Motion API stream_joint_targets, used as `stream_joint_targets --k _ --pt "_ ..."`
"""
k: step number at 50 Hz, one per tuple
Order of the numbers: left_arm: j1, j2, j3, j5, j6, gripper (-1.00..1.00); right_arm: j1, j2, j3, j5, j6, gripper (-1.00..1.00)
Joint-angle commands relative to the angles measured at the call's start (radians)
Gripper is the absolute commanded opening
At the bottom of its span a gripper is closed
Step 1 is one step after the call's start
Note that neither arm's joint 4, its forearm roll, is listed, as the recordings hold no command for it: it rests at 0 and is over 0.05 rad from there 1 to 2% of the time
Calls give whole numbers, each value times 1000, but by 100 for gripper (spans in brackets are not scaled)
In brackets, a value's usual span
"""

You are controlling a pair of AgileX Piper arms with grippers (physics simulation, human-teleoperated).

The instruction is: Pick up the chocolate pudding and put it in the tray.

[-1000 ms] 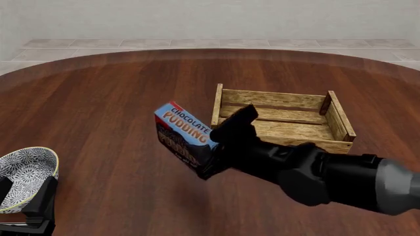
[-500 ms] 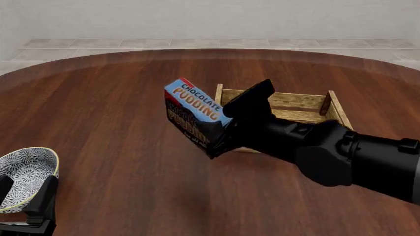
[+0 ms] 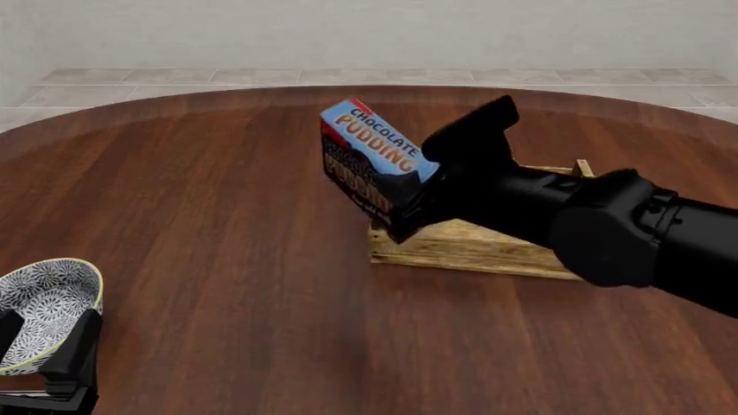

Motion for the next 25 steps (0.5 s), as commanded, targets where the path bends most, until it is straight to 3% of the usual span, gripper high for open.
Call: stream_joint_targets --k 1,25 --pt "1 -1 0 -1 1 100 -51 -13 -38 38 5 -100" --pt "0 -13 0 8 1 100 -177 -15 -58 54 -8 -100"
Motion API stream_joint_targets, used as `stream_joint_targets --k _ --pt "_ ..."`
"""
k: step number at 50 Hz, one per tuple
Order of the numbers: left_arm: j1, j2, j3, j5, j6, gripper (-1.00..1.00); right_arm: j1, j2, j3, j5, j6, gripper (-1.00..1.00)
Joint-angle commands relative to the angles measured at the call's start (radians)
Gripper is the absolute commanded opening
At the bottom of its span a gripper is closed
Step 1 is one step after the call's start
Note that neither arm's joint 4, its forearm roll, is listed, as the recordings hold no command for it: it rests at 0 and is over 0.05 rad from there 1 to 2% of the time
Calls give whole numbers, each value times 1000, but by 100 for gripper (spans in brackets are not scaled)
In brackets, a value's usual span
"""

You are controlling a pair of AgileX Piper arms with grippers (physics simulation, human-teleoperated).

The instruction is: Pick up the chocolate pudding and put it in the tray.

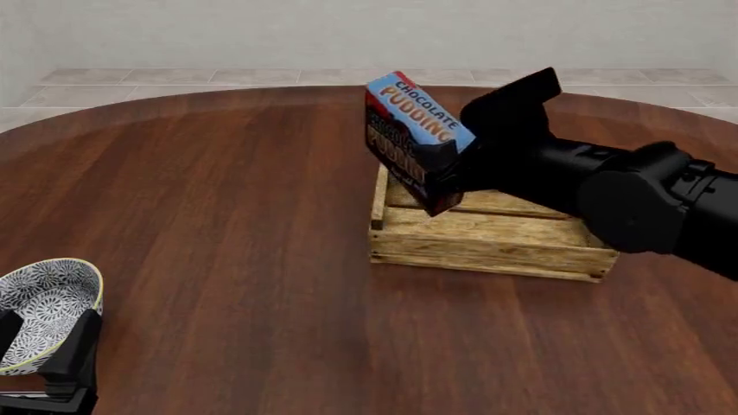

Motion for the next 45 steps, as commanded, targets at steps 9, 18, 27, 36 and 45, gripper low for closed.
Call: stream_joint_targets --k 9,18,27,36,45 --pt "1 -3 0 3 -1 100 -81 4 -14 8 17 -100" --pt "1 -2 0 2 -1 100 -133 22 -18 1 12 -100" --pt "1 0 0 0 2 100 -189 28 -7 -12 21 -100" --pt "-4 1 0 -5 6 100 -249 38 11 -31 35 -100" --pt "-6 1 0 -7 10 100 -296 43 19 -38 35 -100"
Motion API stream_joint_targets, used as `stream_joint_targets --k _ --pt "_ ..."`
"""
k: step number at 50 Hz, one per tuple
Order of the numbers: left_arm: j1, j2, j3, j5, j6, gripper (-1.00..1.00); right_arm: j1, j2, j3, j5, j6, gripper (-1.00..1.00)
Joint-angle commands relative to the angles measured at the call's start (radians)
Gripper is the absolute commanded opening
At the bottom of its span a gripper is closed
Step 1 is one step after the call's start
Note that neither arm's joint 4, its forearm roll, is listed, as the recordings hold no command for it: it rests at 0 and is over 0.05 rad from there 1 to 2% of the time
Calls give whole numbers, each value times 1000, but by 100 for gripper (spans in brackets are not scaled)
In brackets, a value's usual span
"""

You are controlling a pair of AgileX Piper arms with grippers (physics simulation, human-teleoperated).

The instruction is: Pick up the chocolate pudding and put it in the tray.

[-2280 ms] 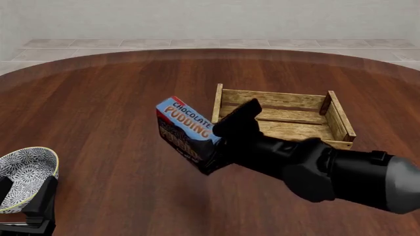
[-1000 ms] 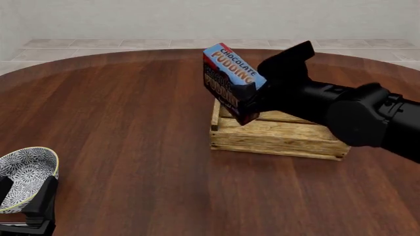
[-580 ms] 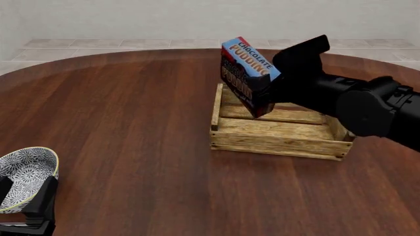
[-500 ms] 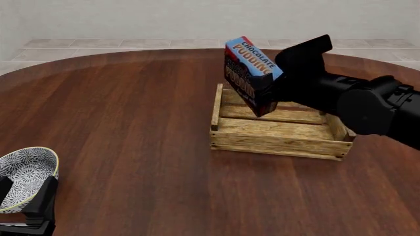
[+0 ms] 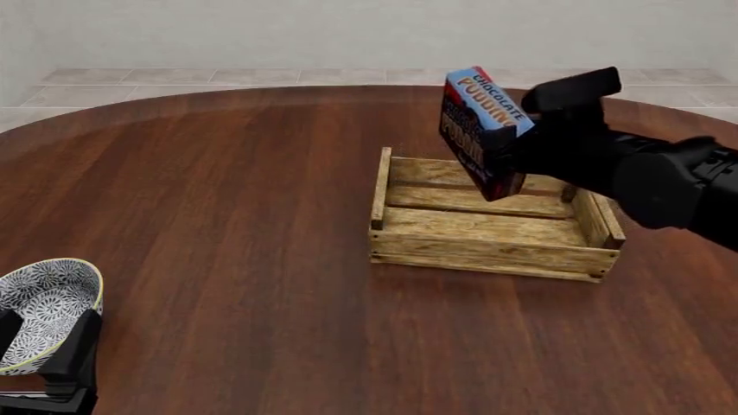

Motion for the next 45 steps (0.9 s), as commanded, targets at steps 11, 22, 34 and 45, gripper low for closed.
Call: stream_joint_targets --k 11,22,34,45 --pt "-7 -2 0 -2 4 100 -124 26 21 -29 21 -100" --pt "-4 -3 0 0 5 100 -173 55 15 -44 41 -100" --pt "1 -7 0 6 7 100 -212 108 28 -78 54 -100" --pt "3 -8 0 8 8 100 -246 168 29 -119 63 -100"
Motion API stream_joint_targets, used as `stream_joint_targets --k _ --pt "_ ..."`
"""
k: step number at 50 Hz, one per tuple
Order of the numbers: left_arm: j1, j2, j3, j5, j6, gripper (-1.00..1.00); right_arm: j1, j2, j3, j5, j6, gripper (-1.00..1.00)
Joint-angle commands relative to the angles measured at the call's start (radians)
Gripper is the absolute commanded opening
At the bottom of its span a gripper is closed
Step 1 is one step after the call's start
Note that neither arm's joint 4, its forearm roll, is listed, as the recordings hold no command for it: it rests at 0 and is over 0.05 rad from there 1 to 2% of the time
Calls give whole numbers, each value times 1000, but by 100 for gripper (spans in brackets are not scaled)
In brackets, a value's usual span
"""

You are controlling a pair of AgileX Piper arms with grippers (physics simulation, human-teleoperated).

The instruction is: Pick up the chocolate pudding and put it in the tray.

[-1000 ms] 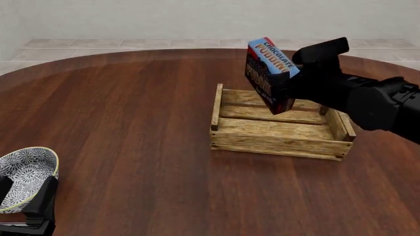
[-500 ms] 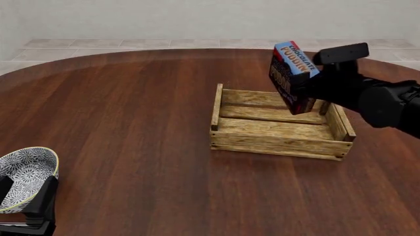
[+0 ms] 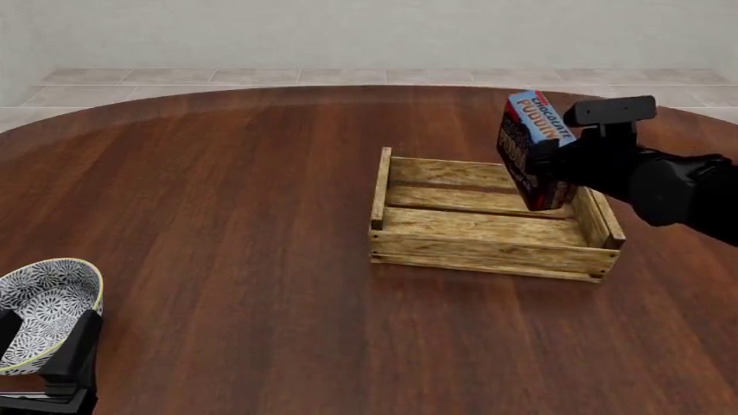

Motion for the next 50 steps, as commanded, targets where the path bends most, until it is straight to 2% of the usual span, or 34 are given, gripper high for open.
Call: stream_joint_targets --k 1,26,50 --pt "3 -1 0 2 1 100 -36 54 -1 -37 27 -100" --pt "6 -3 0 3 3 100 -21 109 28 -98 77 -100" --pt "6 -4 0 3 3 100 -16 142 40 -104 82 -100"
